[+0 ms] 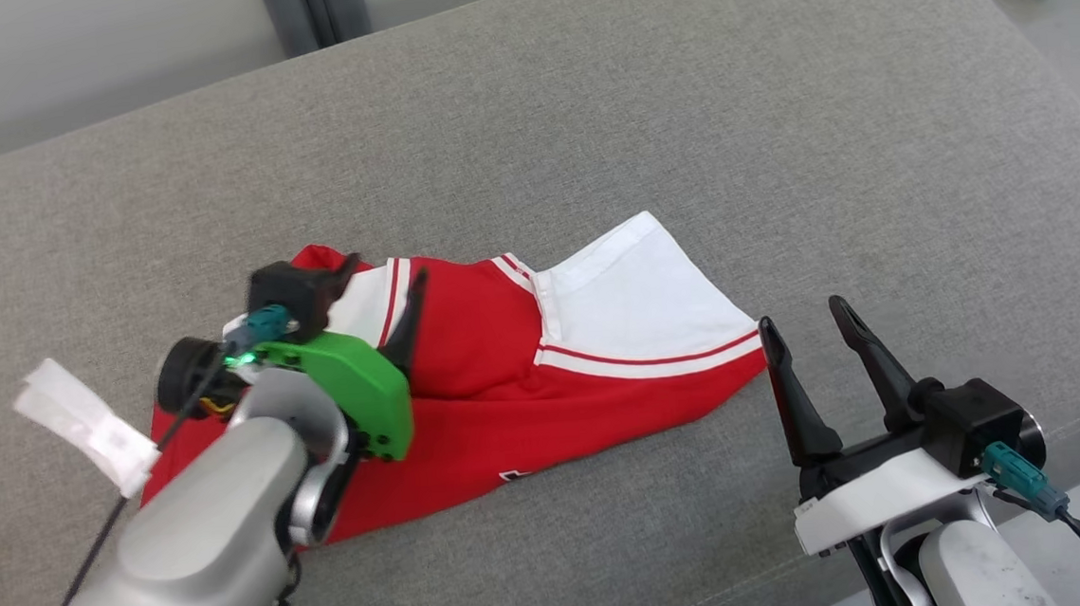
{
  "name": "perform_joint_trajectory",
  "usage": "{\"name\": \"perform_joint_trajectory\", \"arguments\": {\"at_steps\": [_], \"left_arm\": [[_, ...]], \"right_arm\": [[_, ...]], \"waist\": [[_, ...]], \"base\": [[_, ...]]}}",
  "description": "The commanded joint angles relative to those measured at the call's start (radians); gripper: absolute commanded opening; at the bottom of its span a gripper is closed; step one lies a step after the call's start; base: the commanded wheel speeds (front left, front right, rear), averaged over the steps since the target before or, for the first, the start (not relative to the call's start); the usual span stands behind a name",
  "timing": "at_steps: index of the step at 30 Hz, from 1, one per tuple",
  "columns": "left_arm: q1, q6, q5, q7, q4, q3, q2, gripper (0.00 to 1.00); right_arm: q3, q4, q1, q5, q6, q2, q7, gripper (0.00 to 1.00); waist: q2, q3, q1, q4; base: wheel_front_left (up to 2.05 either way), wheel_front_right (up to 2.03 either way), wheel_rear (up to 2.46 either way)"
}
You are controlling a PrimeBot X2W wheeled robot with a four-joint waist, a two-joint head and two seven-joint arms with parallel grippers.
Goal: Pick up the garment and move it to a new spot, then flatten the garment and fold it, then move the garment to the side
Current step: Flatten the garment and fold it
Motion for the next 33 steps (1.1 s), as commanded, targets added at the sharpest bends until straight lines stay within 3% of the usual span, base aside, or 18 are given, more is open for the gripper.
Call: {"name": "perform_joint_trajectory", "arguments": {"at_steps": [1,4,10,22,23,24,25,26,33], "left_arm": [[0.005,0.005,-0.022,0.009,0.026,0.017,0.022,1.0],[-0.001,0.0,-0.049,0.035,0.105,0.043,0.066,1.0],[0.022,-0.068,-0.163,0.114,0.203,0.099,0.098,1.0],[-0.012,-0.187,-0.247,0.215,0.321,0.098,0.032,1.0],[-0.016,-0.197,-0.252,0.214,0.325,0.1,0.025,0.75],[-0.021,-0.204,-0.256,0.204,0.33,0.105,0.019,0.37],[-0.025,-0.208,-0.256,0.2,0.333,0.106,0.017,0.13],[-0.031,-0.216,-0.248,0.189,0.337,0.103,0.014,0.0],[-0.068,-0.23,-0.209,0.082,0.348,0.115,-0.004,0.0]], "right_arm": [[0.004,0.002,-0.001,-0.007,0.0,-0.001,-0.003,1.0],[0.011,0.003,-0.011,-0.009,0.0,-0.001,-0.003,1.0],[0.004,0.003,0.0,-0.023,0.0,-0.001,-0.003,1.0],[0.022,0.007,-0.014,-0.025,0.0,-0.001,-0.003,1.0],[0.022,0.007,-0.015,-0.026,0.0,-0.001,-0.003,1.0],[0.022,0.007,-0.014,-0.027,0.0,-0.001,-0.003,1.0],[0.022,0.007,-0.013,-0.029,0.0,-0.001,-0.003,1.0],[0.023,0.008,-0.013,-0.03,0.0,-0.001,-0.003,1.0],[0.022,0.014,0.004,-0.035,0.0,-0.001,-0.003,1.0]], "waist": [[0.0,0.001,-0.0001,0.009],[0.0,0.004,-0.0001,0.008],[0.0,0.011,-0.0001,0.007],[0.0,0.023,-0.0001,0.01],[0.0,0.023,-0.0001,0.01],[0.0,0.023,-0.0001,0.01],[0.0,0.022,-0.0001,0.011],[0.0,0.022,-0.0001,0.011],[0.0,0.003,-0.0001,0.015]], "base": [[0.0,0.0,0.0],[0.0,0.0,0.0],[0.0,0.0,0.0],[0.0,0.0,0.0],[0.0,0.0,0.0],[0.0,0.0,0.0],[0.0,0.0,0.0],[0.0,0.0,0.0],[0.0,0.0,0.0]]}}
